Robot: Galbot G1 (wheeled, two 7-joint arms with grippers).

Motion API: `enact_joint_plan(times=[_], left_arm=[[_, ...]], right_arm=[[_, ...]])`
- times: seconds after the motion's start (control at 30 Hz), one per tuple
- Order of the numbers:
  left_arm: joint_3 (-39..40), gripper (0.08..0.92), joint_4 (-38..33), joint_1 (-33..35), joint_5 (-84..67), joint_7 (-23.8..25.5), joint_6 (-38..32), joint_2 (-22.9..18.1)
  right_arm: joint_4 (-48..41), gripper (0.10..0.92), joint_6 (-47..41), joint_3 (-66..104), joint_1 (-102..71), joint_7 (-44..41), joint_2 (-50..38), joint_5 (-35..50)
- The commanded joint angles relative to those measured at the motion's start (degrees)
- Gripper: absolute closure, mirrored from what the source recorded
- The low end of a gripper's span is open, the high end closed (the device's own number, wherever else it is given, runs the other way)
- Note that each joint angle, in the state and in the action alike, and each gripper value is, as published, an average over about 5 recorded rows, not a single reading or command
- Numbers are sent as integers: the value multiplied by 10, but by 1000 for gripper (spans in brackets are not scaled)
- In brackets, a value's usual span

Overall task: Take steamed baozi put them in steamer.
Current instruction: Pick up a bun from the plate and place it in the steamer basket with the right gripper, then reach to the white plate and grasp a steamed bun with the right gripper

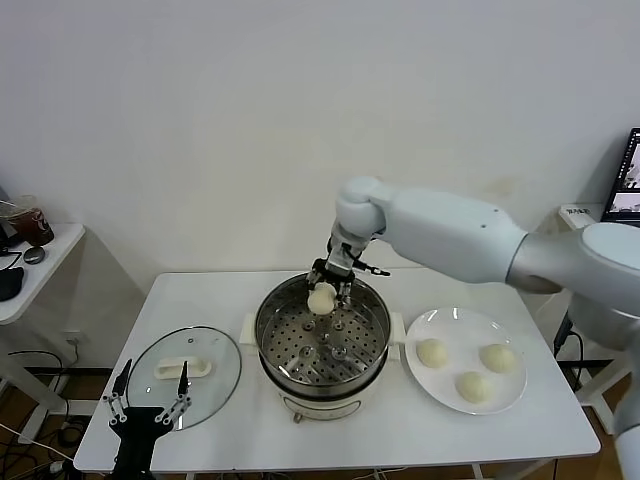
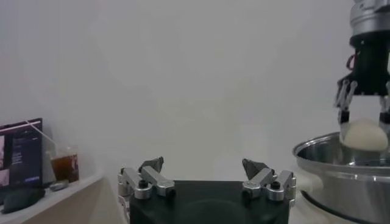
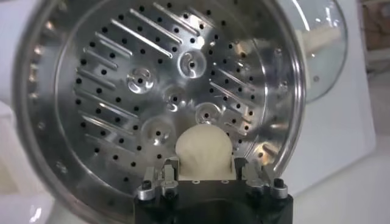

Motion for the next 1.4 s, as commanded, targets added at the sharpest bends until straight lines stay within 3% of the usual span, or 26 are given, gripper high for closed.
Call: enact_joint_plan(times=[0.03,0.33,0.57,0.73,0.9,1.0,1.17,1.4], left_arm=[[-2,177,0,0,-1,0,0,1],[-3,177,3,0,-1,-1,-2,1],[-3,177,3,-2,-2,-2,-2,1],[-3,177,9,-10,-5,-4,-2,-1],[-7,177,7,-10,-15,-15,16,4],[-13,177,4,-12,-22,-17,27,12],[-24,177,2,-18,-23,-14,29,21],[-24,177,4,-22,-19,-13,29,26]], right_arm=[[-34,485,59,-1,-27,24,34,-90],[-63,458,76,16,-49,40,38,-127],[-34,287,69,27,-33,56,20,-73],[78,208,-74,-6,50,18,-54,70],[228,203,-378,-46,140,7,-183,224],[292,203,-522,-50,162,5,-256,246],[335,203,-595,-62,156,-7,-365,228],[323,203,-540,-63,67,-17,-456,149]])
